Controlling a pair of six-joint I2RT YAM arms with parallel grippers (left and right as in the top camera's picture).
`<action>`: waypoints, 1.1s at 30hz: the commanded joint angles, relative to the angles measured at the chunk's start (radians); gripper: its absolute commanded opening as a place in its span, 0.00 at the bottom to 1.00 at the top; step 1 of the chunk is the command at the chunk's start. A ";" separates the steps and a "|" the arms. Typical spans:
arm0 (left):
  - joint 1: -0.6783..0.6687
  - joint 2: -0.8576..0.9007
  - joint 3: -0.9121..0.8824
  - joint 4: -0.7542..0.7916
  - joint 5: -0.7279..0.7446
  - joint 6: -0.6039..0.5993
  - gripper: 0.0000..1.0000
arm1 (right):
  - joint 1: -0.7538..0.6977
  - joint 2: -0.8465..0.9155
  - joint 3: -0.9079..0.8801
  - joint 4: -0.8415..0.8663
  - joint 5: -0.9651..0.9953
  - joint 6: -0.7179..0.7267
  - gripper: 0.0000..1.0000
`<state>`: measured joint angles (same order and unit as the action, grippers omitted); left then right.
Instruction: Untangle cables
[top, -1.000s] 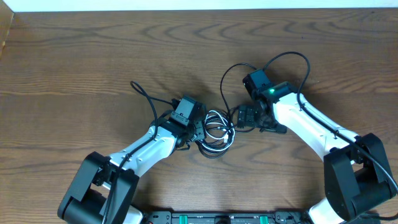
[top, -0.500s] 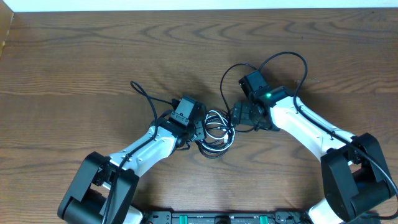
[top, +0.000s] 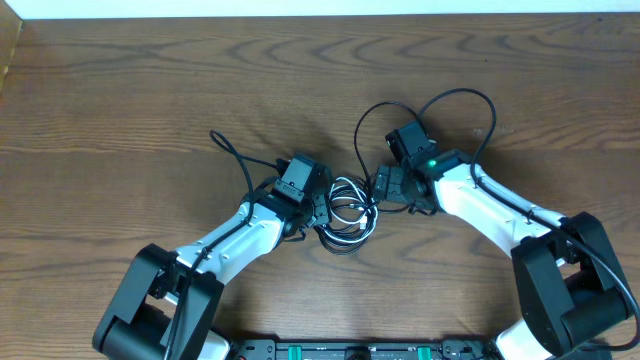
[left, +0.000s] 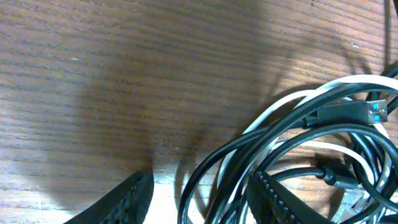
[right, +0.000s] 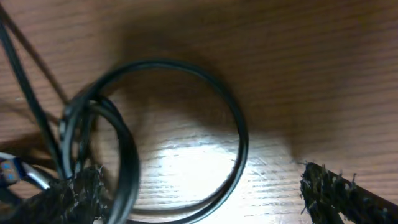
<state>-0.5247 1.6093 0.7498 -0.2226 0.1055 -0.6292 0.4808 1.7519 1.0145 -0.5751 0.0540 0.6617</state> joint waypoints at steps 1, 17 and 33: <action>0.002 0.021 -0.013 -0.004 -0.005 -0.005 0.54 | 0.000 0.000 -0.020 -0.013 0.051 0.014 0.99; 0.002 0.021 -0.013 -0.004 -0.006 -0.005 0.54 | -0.316 0.000 0.036 -0.566 0.421 -0.024 0.91; 0.003 0.021 -0.013 -0.005 -0.005 -0.005 0.55 | -0.268 0.000 0.047 -0.272 -0.315 -0.192 0.97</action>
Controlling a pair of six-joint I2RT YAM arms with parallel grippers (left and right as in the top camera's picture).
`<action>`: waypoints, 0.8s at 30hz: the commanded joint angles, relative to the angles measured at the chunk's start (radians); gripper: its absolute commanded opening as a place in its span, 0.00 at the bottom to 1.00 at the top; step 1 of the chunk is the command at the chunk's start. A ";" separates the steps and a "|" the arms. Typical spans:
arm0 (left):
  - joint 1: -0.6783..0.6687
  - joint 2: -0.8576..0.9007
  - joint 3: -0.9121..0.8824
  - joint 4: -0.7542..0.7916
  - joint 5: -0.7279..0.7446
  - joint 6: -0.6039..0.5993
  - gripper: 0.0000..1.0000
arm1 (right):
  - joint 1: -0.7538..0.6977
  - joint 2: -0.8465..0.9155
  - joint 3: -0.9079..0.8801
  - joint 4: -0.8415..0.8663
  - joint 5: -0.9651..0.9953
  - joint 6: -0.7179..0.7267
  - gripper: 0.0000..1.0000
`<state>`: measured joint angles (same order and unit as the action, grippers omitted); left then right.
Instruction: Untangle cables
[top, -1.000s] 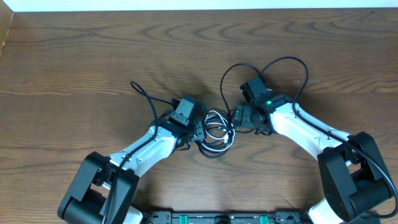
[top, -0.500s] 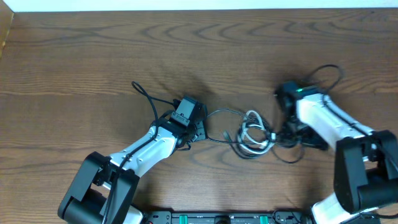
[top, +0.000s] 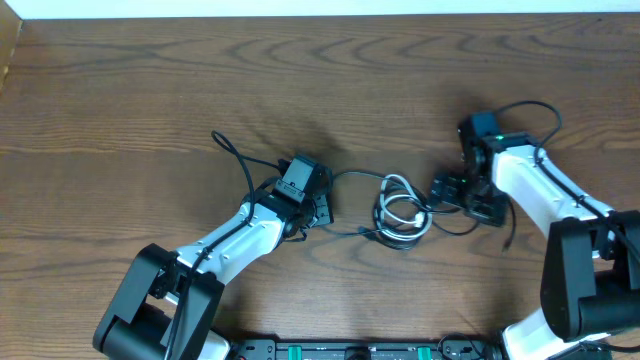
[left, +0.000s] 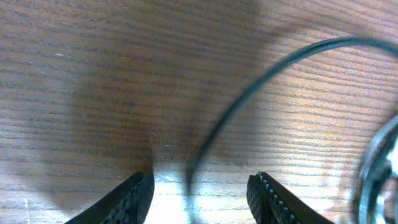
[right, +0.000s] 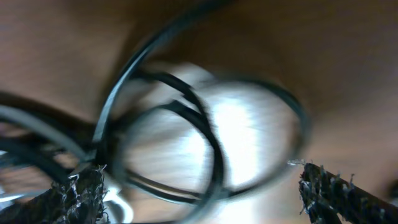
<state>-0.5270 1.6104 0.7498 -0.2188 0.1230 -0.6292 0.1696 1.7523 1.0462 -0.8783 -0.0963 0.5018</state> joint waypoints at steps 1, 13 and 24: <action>0.005 0.019 -0.013 -0.008 -0.023 -0.004 0.55 | 0.060 0.000 0.016 0.052 -0.182 -0.032 0.96; 0.012 -0.057 -0.003 -0.007 0.197 0.158 0.64 | 0.245 0.000 0.016 0.175 -0.165 -0.032 0.91; 0.005 -0.191 -0.004 -0.040 0.266 0.321 0.66 | 0.093 -0.001 0.020 0.146 -0.438 -0.032 0.81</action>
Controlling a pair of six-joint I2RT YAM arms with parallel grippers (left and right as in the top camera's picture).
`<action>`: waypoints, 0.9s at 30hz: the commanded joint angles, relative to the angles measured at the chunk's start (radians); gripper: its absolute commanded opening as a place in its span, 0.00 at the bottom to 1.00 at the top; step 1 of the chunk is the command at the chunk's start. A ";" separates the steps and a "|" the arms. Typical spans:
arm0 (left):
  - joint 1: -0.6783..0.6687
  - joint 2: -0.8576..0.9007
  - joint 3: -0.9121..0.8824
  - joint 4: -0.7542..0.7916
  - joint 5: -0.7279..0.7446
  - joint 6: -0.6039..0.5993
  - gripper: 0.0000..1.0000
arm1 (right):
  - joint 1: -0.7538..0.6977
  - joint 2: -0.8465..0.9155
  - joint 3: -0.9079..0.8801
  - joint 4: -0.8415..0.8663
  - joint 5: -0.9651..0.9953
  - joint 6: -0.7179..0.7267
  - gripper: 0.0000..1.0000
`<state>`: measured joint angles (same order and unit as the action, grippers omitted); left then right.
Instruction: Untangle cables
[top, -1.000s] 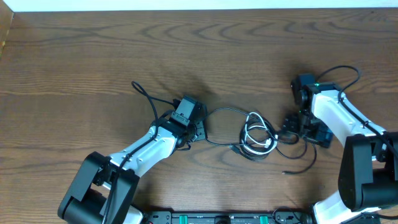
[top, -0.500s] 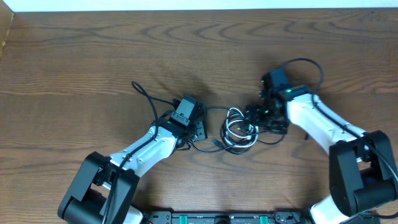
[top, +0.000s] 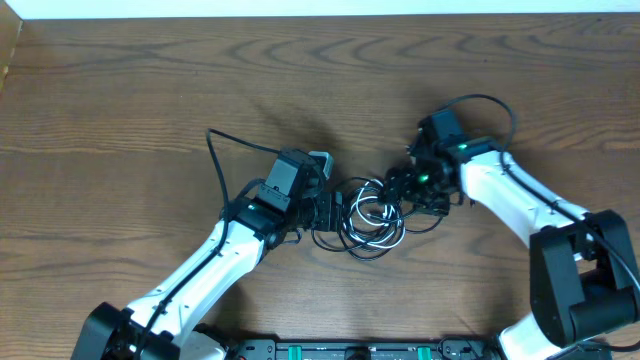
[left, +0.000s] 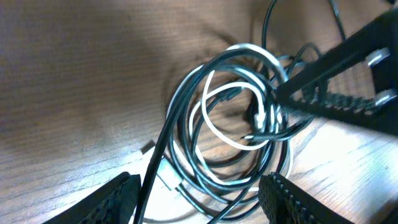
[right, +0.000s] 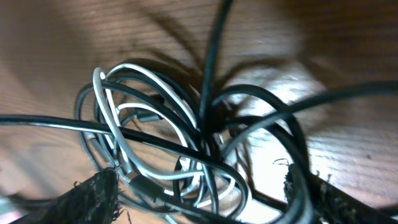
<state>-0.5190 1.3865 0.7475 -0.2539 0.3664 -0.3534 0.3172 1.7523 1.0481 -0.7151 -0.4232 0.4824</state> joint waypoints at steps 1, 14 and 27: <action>-0.006 0.046 -0.002 0.001 0.023 0.044 0.66 | -0.069 -0.001 0.018 -0.033 -0.111 -0.012 0.81; -0.091 0.149 -0.002 0.091 0.026 0.031 0.67 | -0.075 -0.001 0.017 -0.138 -0.034 0.029 0.56; -0.091 0.150 -0.002 0.078 -0.095 -0.045 0.67 | 0.050 -0.001 0.016 -0.129 0.187 0.214 0.45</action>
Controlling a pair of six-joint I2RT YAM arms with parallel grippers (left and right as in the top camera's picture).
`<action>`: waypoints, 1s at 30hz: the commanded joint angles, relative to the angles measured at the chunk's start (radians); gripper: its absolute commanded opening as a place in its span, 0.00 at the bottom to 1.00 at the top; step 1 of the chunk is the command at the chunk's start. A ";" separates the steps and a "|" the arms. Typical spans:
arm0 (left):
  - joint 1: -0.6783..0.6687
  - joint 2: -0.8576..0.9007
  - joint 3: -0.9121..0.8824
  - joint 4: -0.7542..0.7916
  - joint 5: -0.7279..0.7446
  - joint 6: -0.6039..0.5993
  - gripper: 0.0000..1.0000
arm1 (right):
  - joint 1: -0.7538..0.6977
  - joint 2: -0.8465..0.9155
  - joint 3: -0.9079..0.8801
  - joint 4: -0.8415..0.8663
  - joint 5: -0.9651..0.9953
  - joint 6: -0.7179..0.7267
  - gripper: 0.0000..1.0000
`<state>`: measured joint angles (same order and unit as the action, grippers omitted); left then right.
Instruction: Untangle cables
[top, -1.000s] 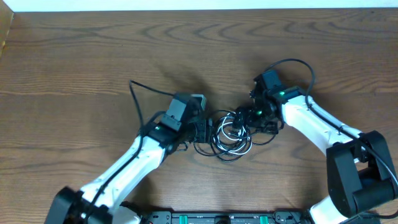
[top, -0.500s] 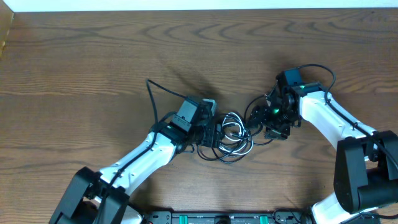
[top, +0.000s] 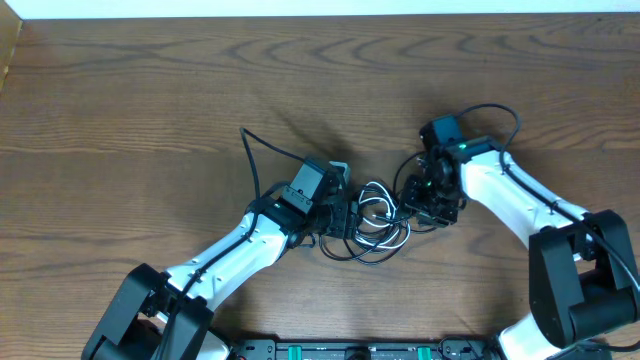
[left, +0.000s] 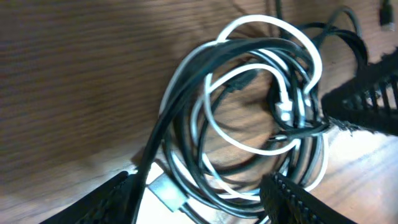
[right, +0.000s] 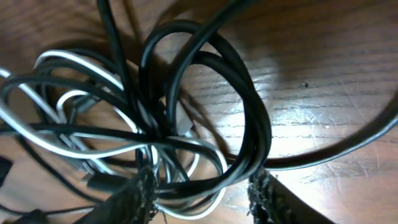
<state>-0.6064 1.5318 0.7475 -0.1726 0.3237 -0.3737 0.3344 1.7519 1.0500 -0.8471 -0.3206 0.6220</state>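
Note:
A knot of black and white cables (top: 378, 218) lies on the wooden table (top: 120, 100) between the two arms. My left gripper (top: 345, 216) sits at the knot's left side. In the left wrist view it (left: 202, 205) stands open, with the coils (left: 249, 106) and a silver plug (left: 168, 190) between its fingers. My right gripper (top: 415, 200) is at the knot's right side. In the right wrist view it (right: 202, 199) has its fingers drawn in against thick black cable loops (right: 249, 124). A white cable (right: 74, 62) threads through them.
One black cable tail (top: 275, 152) runs up and left from the knot past my left wrist. Another black loop (top: 500, 115) arcs behind my right wrist. The table's far edge (top: 320, 12) meets a white strip along the top.
My left arm has moved right, closer to the knot, and the black tail has shifted right with it. My right gripper's fingers have narrowed around the black loops.
Both grippers stood open at the knot in the middle. Then the knot lay further right beside my right gripper, with one black cable stretched back to my left gripper. Then both grippers were at the knot again, and now the right fingers press on the black loops.

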 joint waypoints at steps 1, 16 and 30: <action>-0.004 0.005 -0.002 -0.003 -0.053 -0.025 0.67 | 0.041 0.000 0.014 0.005 0.099 0.087 0.44; -0.003 -0.119 -0.001 -0.105 -0.200 -0.052 0.82 | 0.182 0.000 0.014 0.106 0.150 0.170 0.15; 0.011 -0.411 -0.001 -0.328 -0.232 -0.460 0.81 | 0.159 0.000 0.014 0.520 -0.222 0.479 0.01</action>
<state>-0.5983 1.1179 0.7475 -0.4946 0.0704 -0.7227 0.5026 1.7527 1.0512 -0.3626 -0.4828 0.9363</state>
